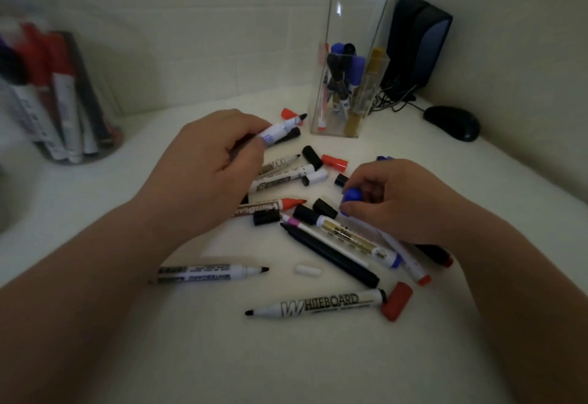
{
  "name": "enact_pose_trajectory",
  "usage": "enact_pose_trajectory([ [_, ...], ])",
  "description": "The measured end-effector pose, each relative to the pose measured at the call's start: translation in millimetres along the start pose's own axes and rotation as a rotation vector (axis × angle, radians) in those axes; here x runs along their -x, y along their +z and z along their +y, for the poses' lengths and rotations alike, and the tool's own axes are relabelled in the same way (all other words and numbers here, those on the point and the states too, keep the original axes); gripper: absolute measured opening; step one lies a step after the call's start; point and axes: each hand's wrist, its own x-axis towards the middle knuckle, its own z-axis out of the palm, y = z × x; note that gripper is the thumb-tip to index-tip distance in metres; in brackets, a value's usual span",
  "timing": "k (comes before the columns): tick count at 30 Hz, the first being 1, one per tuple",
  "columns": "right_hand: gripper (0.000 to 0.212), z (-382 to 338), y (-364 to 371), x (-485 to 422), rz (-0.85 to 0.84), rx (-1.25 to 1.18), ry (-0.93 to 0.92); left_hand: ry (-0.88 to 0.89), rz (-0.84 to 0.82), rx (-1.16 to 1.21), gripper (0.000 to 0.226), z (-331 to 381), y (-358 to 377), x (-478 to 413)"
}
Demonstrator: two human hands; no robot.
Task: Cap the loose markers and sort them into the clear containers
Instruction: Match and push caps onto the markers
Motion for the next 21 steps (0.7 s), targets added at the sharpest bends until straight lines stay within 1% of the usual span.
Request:
enact_pose_trajectory([
  [6,0.011,-4.8,0.4,0.1,0.013,0.03,0.037,0.027,0.016,-0.017,0.014,-2.7,0.0,-0.6],
  [10,0.015,-6.8,-2.1,1.2,0.004,0.04,0.028,0.05,0.017,-0.034,0.015,-2.4,0.8,0.2],
  [12,0.018,-7.5,-10.2,5.4,0.025,0.031,0.025,0.048,0.017,-0.038,0.016,-1.9,0.6,0.0],
  [13,0.017,-6.1,-16.0,7.8,0.07,0.009,0.03,0.047,0.017,-0.038,0.016,-1.5,0.4,-0.1],
  [14,0.016,-2.6,-22.3,9.1,0.15,-0.028,0.04,0.046,0.017,-0.035,0.016,-1.4,0.5,-0.3],
  [17,0.006,14.4,-39.2,8.0,0.459,-0.133,0.116,0.052,0.002,-0.037,0.017,-0.9,2.5,0.0],
  [18,0.003,20.3,-42.0,5.9,0.509,-0.128,0.148,0.055,-0.01,-0.041,0.018,-0.9,3.6,0.0],
  [19,0.001,25.6,-42.8,3.7,0.519,-0.109,0.18,0.06,-0.022,-0.045,0.018,-0.9,4.8,0.2],
  [21,0.003,33.7,-40.3,-0.7,0.48,-0.061,0.222,0.075,-0.036,-0.053,0.018,-0.7,6.8,0.3],
])
